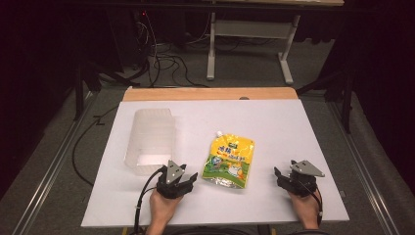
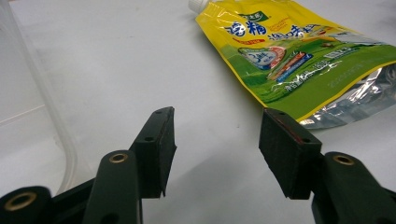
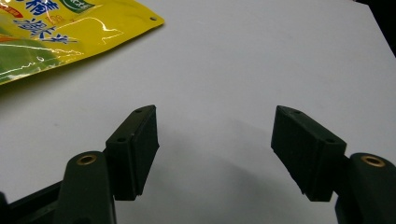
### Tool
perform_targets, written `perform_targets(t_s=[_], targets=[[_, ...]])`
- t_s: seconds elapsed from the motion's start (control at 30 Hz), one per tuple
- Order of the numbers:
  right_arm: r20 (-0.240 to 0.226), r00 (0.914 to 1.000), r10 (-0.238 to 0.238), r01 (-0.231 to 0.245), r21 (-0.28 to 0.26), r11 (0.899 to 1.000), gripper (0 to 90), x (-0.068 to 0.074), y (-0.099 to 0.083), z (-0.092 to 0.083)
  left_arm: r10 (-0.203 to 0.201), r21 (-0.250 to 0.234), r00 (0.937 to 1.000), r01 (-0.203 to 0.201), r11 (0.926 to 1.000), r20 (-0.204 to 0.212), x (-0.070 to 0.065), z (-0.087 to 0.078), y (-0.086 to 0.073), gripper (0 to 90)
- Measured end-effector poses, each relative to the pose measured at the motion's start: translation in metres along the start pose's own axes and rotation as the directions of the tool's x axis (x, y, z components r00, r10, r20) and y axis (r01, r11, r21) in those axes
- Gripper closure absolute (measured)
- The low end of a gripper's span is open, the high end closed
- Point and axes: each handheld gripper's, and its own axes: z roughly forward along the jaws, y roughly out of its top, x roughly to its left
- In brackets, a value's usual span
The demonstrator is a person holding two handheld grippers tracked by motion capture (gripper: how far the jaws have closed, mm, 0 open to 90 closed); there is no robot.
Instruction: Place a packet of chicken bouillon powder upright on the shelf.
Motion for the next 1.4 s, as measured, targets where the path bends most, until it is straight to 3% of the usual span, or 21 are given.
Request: perform_targets(t_s=[1.0,1.4], targets=[[-0.002,1.0,0.0,0.0,-0.009,1.0,32.0,-0.0002,-0.0003,-0.001,0.011,0.006,0.9999,-0.011,0.9999,-0.004,-0.0014,-0.0002,-0.0001,43.5],[0.001,1.0,-0.001,0.001,-0.012,1.0,31.9,0.0,-0.0004,-0.0014,0.003,-0.02,0.9999,-0.003,0.9998,0.014,-0.0001,-0.0024,-0.0005,43.1]])
